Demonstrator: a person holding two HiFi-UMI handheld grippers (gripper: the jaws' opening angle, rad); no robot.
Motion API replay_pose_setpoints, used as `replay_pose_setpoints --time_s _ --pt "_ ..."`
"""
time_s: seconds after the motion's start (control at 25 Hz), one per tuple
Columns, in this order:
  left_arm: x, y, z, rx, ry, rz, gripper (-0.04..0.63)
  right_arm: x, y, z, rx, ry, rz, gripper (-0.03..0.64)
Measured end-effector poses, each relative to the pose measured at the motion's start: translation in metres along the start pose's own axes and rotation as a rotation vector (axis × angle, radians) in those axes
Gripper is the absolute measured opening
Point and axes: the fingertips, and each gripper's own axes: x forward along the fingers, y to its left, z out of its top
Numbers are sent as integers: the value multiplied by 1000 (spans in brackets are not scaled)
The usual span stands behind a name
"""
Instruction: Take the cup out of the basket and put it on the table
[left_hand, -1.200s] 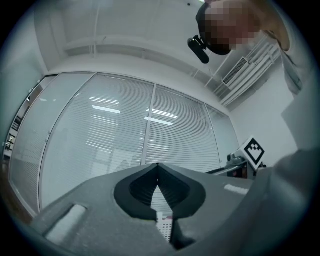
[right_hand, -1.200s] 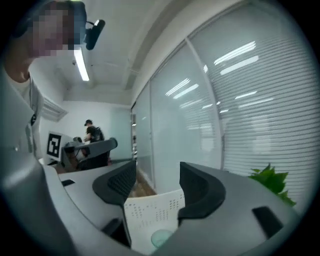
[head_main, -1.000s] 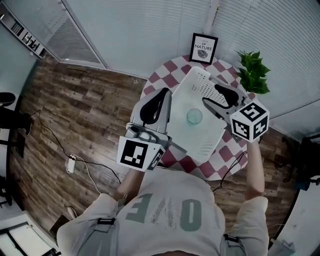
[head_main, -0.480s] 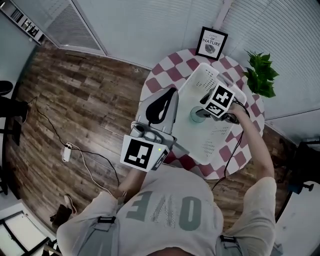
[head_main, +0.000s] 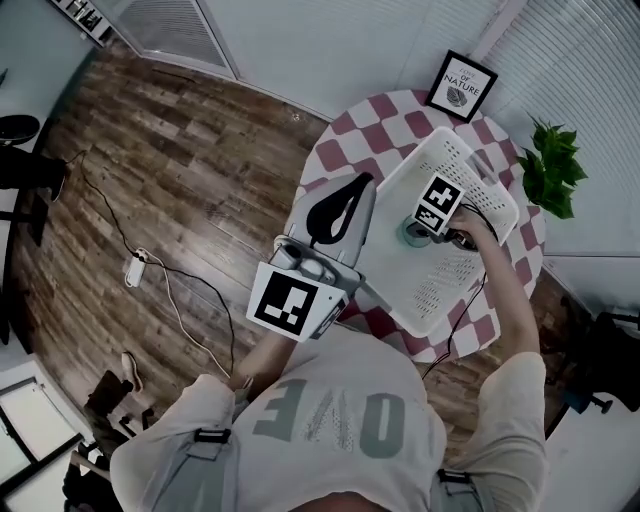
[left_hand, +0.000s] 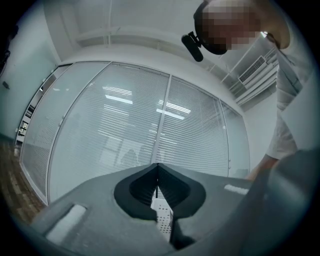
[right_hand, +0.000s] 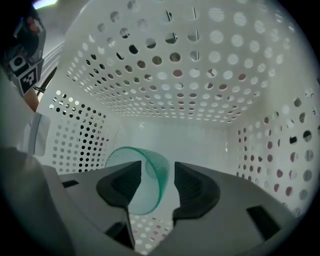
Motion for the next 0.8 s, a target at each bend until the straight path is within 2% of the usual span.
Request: replay_pose_setpoints --time_s 0.32,0.6,0.8 --pt "-4 5 5 18 2 14 6 32 -2 -7 5 100 7 207" --pt "-6 -2 4 29 19 0 6 45 -6 -16 30 132 -7 154" --pt "-9 0 3 29 29 12 6 51 -7 -18 49 146 -24 140"
